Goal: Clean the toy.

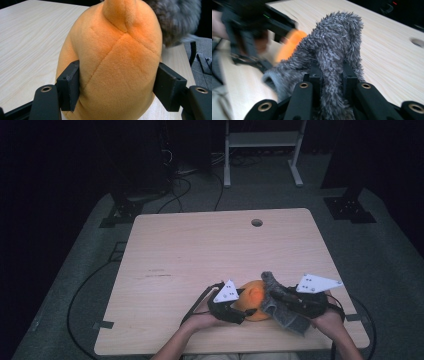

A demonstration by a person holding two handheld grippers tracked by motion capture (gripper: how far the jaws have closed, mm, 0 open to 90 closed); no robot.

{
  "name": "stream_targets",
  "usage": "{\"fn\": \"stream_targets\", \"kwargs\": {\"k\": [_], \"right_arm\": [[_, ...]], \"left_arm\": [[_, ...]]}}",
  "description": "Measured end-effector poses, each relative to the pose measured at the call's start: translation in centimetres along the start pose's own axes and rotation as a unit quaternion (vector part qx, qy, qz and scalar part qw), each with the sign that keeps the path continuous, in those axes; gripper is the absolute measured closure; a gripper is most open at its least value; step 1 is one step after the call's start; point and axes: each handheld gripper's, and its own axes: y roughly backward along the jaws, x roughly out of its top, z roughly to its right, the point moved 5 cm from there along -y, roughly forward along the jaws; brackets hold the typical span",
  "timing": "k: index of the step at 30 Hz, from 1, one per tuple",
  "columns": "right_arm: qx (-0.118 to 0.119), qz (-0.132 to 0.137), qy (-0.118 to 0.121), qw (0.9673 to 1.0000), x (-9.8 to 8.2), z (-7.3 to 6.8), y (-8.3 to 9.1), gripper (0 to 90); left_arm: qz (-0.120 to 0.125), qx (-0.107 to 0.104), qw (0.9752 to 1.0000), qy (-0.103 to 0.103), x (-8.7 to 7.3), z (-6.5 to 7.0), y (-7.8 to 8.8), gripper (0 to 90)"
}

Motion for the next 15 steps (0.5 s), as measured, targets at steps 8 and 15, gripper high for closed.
{"fn": "stream_targets", "kwargs": {"k": [8, 15], "right_arm": [[0.020, 0.022, 0.001, 0.9996, 1.2, -0.9, 0.4, 74.8], [0.012, 0.009, -0.007, 0.9999, 0.2, 0.1, -0.8, 74.9]], "left_arm": [[0.001, -0.002, 1.0000, -0.007, 0.0, 0.3, -0.3, 30.7], [0.001, -0.005, 1.0000, -0.004, 0.0, 0.2, -0.1, 30.9]]}}
